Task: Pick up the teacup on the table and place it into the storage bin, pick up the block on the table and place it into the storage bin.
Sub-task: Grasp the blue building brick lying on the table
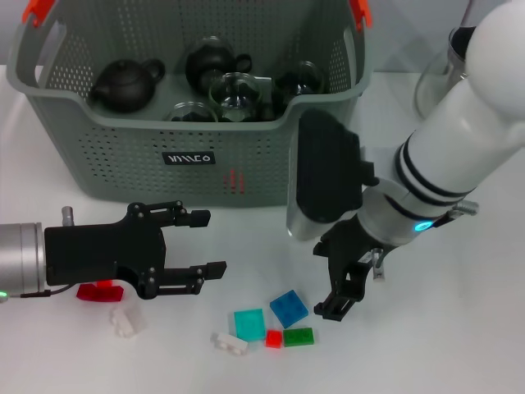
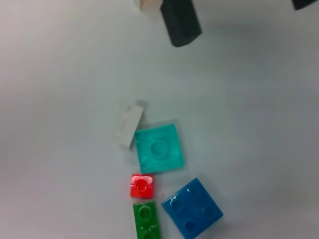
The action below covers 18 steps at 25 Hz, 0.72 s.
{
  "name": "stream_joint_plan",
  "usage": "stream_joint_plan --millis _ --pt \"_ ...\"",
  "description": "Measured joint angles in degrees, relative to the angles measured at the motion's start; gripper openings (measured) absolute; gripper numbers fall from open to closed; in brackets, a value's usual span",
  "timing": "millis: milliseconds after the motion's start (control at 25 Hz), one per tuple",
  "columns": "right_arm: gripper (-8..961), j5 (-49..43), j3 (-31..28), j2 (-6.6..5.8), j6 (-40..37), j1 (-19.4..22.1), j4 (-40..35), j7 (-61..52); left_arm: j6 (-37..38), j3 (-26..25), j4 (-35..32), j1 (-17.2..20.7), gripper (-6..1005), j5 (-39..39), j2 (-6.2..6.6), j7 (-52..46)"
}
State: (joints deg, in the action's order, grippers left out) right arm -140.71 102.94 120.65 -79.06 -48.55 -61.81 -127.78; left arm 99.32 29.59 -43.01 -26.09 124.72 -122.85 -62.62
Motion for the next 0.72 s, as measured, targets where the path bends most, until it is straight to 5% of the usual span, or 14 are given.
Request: stream_joint_plan --millis 720 --pt "911 0.51 5.74 0.43 5.61 -0.73 3.75 -0.62 0.00 -0.18 0.12 0.34 753 -0.58 -0.11 -0.09"
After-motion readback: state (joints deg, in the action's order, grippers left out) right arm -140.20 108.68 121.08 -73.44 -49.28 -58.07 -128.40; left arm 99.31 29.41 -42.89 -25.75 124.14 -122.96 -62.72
